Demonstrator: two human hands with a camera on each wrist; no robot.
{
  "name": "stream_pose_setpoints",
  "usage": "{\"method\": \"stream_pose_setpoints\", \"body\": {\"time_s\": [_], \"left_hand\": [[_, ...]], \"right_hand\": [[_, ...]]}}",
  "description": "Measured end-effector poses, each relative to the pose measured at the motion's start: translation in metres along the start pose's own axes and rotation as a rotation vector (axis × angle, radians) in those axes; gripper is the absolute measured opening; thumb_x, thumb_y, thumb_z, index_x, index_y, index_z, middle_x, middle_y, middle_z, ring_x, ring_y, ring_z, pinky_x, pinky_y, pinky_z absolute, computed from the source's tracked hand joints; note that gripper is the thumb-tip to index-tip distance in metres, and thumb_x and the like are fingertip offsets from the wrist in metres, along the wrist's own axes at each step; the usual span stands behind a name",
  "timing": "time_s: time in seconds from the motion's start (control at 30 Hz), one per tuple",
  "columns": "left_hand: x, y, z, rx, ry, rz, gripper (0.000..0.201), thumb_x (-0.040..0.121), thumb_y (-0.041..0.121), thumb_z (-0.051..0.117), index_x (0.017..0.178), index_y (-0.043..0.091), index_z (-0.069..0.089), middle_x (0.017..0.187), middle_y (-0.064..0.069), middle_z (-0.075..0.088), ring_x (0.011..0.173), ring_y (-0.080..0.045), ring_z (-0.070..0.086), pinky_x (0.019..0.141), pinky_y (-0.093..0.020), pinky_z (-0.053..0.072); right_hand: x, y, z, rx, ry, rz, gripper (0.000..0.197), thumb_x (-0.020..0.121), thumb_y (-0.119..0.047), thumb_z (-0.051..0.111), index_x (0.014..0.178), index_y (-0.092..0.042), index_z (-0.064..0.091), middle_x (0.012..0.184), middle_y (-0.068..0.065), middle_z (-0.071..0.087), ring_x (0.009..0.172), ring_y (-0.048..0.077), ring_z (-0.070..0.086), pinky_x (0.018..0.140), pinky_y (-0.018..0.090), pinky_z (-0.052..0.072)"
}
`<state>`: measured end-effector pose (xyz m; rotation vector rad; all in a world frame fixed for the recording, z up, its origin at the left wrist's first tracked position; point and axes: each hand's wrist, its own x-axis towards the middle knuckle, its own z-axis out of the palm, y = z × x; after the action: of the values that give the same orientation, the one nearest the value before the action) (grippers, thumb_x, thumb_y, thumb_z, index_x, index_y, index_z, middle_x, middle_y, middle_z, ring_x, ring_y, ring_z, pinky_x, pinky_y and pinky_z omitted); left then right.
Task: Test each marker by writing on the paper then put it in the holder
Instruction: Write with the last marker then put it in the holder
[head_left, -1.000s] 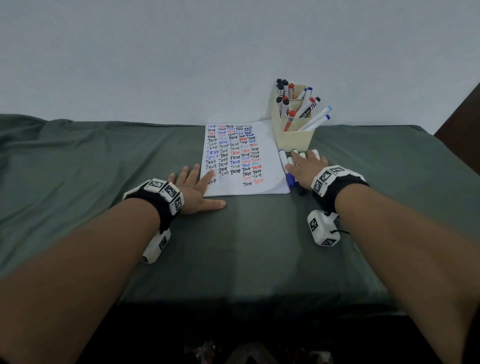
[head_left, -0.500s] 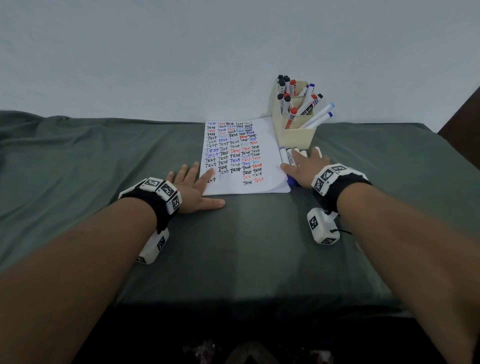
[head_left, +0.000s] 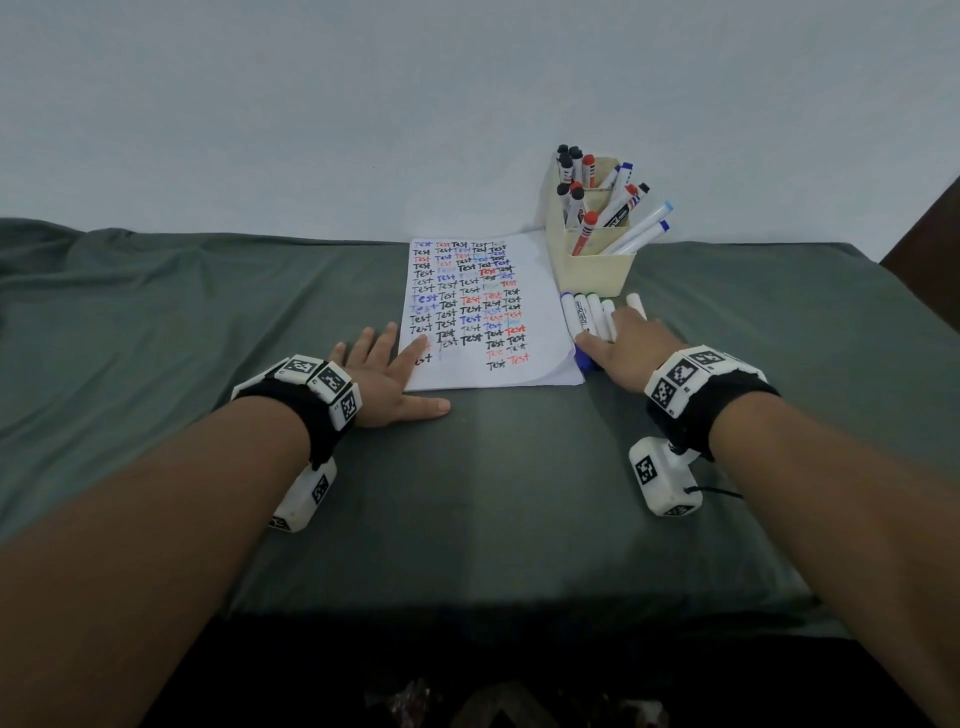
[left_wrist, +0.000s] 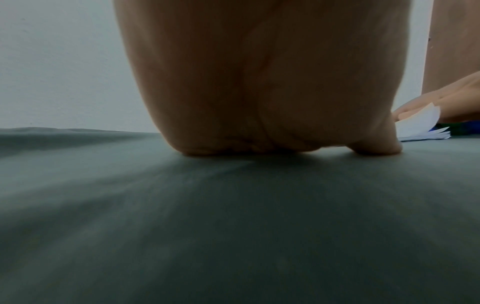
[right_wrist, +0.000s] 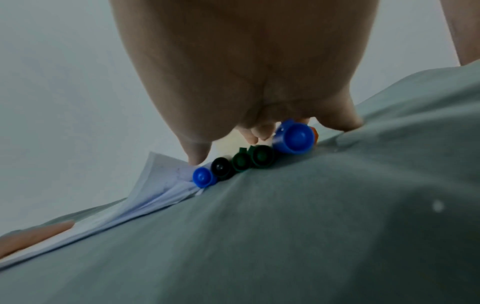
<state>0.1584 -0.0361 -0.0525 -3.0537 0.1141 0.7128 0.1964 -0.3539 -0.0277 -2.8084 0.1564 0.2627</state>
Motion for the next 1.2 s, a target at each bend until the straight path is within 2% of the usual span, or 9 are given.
{"method": "stream_pose_setpoints", "body": {"time_s": [0.23,0.37,0.43,0.53,0.6,0.7,0.8,1.03,1.2], "left_hand": [[0.000,-0.001,0.001,-0.006,-0.003,-0.004,0.112,0.066,0.099,0.028,0.153,0.045,-0.018,0.164,0.001,-0.026,0.152,-0.026,-0.020,0.122,-0.051,-0.007],[0.000,-0.001,-0.001,-0.008,-0.011,-0.002,0.113,0.065,0.100,0.027,0.152,0.045,-0.019,0.164,0.002,-0.026,0.151,-0.026,-0.021,0.122,-0.051,-0.007],[0.000,-0.001,0.000,-0.014,-0.004,0.001,0.113,0.066,0.100,0.028,0.153,0.045,-0.018,0.164,0.002,-0.026,0.151,-0.026,-0.021,0.122,-0.052,-0.007],[0.000,-0.002,0.000,-0.023,-0.004,0.004,0.112,0.066,0.099,0.030,0.153,0.046,-0.018,0.164,0.002,-0.026,0.151,-0.025,-0.021,0.122,-0.051,-0.008],[0.000,-0.002,0.000,-0.025,-0.006,0.002,0.112,0.067,0.099,0.030,0.152,0.046,-0.018,0.164,0.002,-0.026,0.151,-0.025,-0.021,0.122,-0.051,-0.008],[0.001,-0.002,0.001,-0.016,-0.006,-0.003,0.112,0.066,0.099,0.030,0.153,0.045,-0.018,0.164,0.002,-0.026,0.152,-0.026,-0.020,0.122,-0.051,-0.008],[0.001,-0.002,0.001,-0.014,-0.004,-0.005,0.112,0.066,0.099,0.029,0.153,0.045,-0.018,0.164,0.002,-0.025,0.152,-0.026,-0.019,0.122,-0.051,-0.007],[0.003,-0.003,0.001,-0.016,-0.009,0.001,0.115,0.062,0.101,0.026,0.152,0.046,-0.019,0.164,0.002,-0.026,0.152,-0.026,-0.020,0.122,-0.052,-0.007],[0.004,-0.005,0.002,-0.018,-0.009,0.001,0.115,0.062,0.102,0.027,0.151,0.047,-0.019,0.164,0.003,-0.026,0.152,-0.025,-0.020,0.122,-0.052,-0.007]], "right_hand": [[0.014,0.000,0.005,0.041,-0.039,-0.002,0.081,0.096,-0.065,0.048,0.159,-0.024,0.020,0.171,0.009,0.003,0.156,0.042,0.000,0.124,0.053,0.016],[0.028,-0.007,0.002,-0.025,-0.065,-0.024,0.078,0.101,-0.062,0.039,0.161,-0.018,0.016,0.172,0.004,0.006,0.155,0.043,0.003,0.125,0.052,0.005],[0.029,-0.011,0.001,-0.030,-0.037,-0.053,0.071,0.104,-0.056,0.037,0.158,-0.012,0.023,0.169,0.005,0.017,0.152,0.043,0.015,0.125,0.050,0.010],[0.023,-0.012,-0.002,0.074,0.030,-0.032,0.055,0.104,-0.045,0.045,0.141,-0.005,0.043,0.149,0.019,0.042,0.135,0.043,0.042,0.115,0.046,0.031],[0.019,-0.009,-0.003,0.067,0.010,-0.016,0.046,0.105,-0.042,0.045,0.131,-0.004,0.049,0.137,0.021,0.051,0.130,0.041,0.046,0.109,0.044,0.036],[0.017,-0.005,-0.003,-0.023,-0.054,-0.061,0.044,0.106,-0.040,0.039,0.129,-0.003,0.048,0.149,0.018,0.040,0.140,0.042,0.035,0.112,0.047,0.032],[0.023,-0.002,-0.002,-0.073,-0.078,-0.089,0.054,0.106,-0.043,0.036,0.145,-0.007,0.039,0.167,0.010,0.017,0.150,0.043,0.019,0.118,0.049,0.026],[0.036,-0.004,0.002,-0.043,-0.023,-0.062,0.074,0.103,-0.054,0.038,0.161,-0.015,0.012,0.170,0.010,0.004,0.146,0.042,0.034,0.116,0.049,0.033],[0.032,0.005,0.004,0.006,-0.004,-0.053,0.084,0.103,-0.055,0.043,0.163,-0.010,0.005,0.171,0.010,0.005,0.149,0.036,0.030,0.117,0.047,0.032]]}}
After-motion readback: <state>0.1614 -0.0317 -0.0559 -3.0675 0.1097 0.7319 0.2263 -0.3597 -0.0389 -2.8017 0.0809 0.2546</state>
